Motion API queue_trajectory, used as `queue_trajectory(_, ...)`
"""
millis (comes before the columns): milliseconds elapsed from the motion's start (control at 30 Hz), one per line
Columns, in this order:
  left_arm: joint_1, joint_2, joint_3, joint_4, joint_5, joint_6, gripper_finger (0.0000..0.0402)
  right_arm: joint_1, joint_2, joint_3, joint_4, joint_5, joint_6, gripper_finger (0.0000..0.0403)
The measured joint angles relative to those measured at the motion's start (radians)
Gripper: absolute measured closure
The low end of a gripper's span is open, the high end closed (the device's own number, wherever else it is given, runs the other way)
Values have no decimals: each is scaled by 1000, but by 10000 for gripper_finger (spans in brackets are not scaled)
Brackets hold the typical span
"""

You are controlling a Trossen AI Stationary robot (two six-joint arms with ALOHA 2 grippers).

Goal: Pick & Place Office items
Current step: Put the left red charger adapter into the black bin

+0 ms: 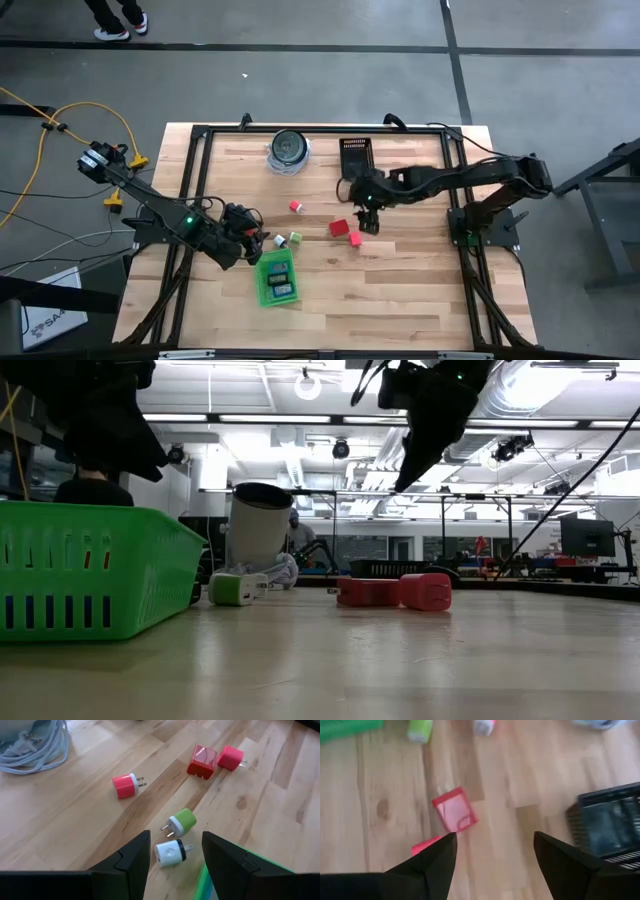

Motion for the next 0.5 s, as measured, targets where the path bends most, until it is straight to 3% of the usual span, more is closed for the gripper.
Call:
queue_trajectory(233, -20, -8, 0, -16, 0, -68, 229, -50, -137, -54, -28, -1, 0, 152)
queue_trajectory(500, -50, -51, 1, -151, 3, -219, 229, -90, -295, -176, -23, 0, 24, 152)
